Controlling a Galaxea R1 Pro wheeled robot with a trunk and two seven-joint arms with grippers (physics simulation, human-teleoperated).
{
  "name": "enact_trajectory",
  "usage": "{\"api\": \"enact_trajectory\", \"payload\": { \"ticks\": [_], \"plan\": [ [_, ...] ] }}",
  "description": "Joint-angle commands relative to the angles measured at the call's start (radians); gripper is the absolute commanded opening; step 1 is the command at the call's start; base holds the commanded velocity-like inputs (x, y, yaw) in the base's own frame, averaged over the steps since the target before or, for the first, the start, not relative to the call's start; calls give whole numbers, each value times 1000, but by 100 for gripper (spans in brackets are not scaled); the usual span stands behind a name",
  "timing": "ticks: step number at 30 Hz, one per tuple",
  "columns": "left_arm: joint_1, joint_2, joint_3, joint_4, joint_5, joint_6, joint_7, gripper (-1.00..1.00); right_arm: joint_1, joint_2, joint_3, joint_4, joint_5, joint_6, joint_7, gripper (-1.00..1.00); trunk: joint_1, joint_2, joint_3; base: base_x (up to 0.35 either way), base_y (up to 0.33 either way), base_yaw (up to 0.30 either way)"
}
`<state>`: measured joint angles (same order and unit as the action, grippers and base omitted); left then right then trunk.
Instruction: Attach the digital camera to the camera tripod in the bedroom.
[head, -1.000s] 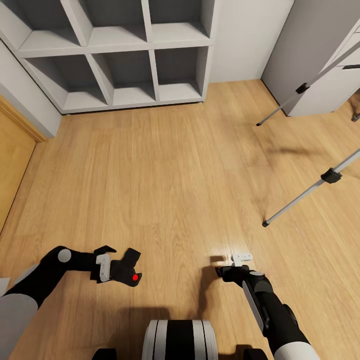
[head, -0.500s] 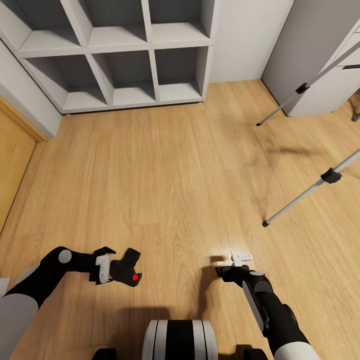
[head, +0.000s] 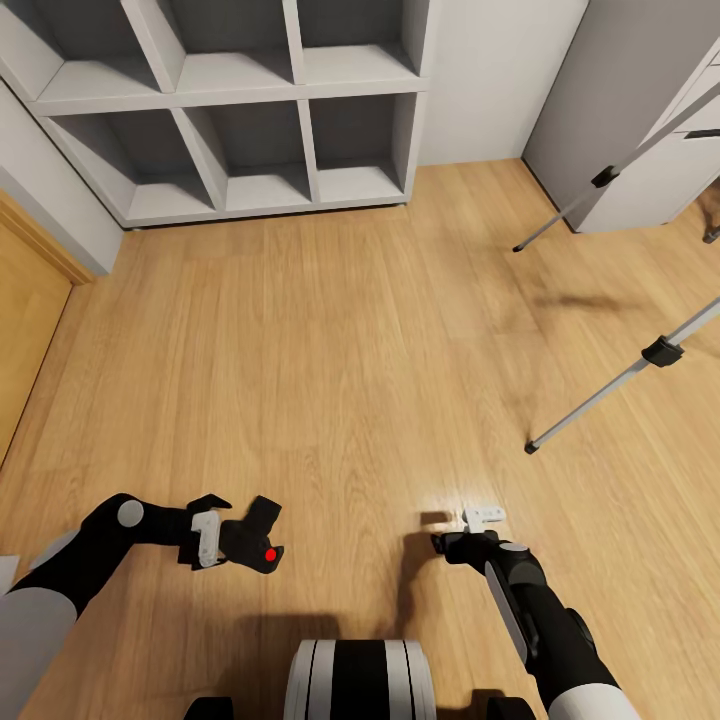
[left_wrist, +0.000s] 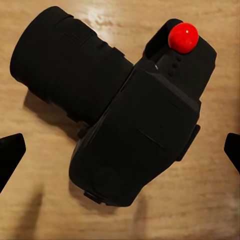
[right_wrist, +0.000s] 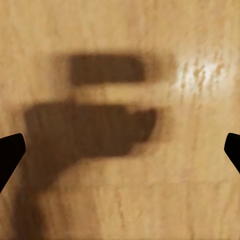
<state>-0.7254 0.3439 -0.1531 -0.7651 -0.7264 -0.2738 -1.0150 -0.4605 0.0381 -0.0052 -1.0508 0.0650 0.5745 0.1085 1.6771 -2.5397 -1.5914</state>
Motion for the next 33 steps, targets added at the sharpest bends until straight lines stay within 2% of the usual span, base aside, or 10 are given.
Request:
{"api": "enact_trajectory", "payload": {
  "ticks": [1,15,21,27,30,33],
  "plan": [
    [0,0,-2,-1,-5,-5,0,100,0,0,-1,-1,7,5,6,100,0,0,-1,0,0,0],
    [-1,-2,-2,13,-5,-2,12,100,0,1,-1,-1,6,5,4,100,0,0,-1,0,0,0],
    [-1,-13,-3,16,-6,-2,14,100,0,0,0,-1,12,4,2,100,0,0,-1,0,0,0],
    [-1,-28,-3,29,-6,-2,44,100,-1,1,1,-1,15,4,2,100,0,0,-1,0,0,0],
    [-1,-33,-3,36,-13,-2,53,100,-1,1,1,-1,14,4,3,100,0,0,-1,0,0,0],
    [-1,-39,-3,46,-37,-2,61,100,-1,0,1,-1,13,4,3,100,0,0,-1,0,0,0]
  ]
}}
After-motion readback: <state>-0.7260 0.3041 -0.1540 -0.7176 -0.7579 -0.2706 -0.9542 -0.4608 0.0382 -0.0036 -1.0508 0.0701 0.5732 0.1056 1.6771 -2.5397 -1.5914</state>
